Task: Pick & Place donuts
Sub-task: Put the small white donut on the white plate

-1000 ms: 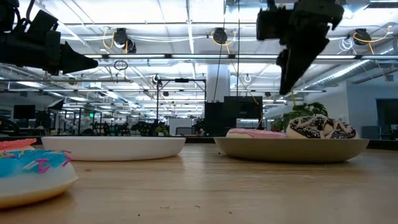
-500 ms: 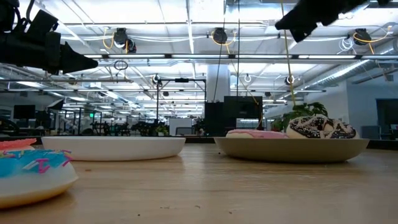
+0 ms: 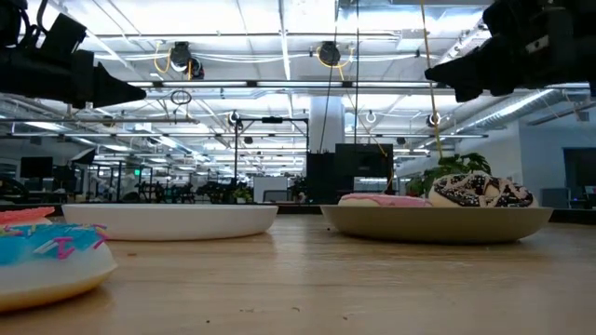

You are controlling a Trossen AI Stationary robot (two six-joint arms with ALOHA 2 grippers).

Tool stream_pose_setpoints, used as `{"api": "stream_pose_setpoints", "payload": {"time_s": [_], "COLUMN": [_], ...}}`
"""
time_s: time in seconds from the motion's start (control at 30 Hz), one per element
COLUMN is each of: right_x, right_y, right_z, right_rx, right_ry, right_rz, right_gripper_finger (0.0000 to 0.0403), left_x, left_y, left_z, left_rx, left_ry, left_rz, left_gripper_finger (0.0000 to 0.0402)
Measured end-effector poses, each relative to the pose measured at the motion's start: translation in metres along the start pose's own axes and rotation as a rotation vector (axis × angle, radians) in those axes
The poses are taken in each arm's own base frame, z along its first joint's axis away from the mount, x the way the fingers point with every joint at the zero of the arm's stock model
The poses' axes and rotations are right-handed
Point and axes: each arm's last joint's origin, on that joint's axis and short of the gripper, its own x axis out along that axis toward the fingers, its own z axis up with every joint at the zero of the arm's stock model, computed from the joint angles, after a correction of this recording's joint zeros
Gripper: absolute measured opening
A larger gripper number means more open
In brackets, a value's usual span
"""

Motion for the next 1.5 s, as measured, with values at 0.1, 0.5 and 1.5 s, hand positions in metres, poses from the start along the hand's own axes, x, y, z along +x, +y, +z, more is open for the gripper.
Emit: {"api": "stream_pose_setpoints", "payload": {"time_s": [0.1,0.5,1.5], "right_x": [-0.001,-0.004,-0.029], "right_y": [-0.002,-0.006,-0.002], "right_z": [-0.005,-0.01,0.002], "right_rx": [-0.037,-0.055,-0.062], "right_ry": [0.001,-0.015,-0.198], "right_rz": [-0.013,0.022,0.15], "right_gripper_finger": [0.0001,0.0,0.0], "left_x": [0.0,-0.001,-0.001], "left_y": [0.001,0.004,-0.007], "left_z": [0.003,0.014,0.018], "left_rx": [0.012,-0.062,-0.254], "left_ry": [-0.022,-0.114,-0.091], "left_rz": [0.005,0.029,-0.211], "left_gripper_finger": [0.0047,0.0047,0.0047]}}
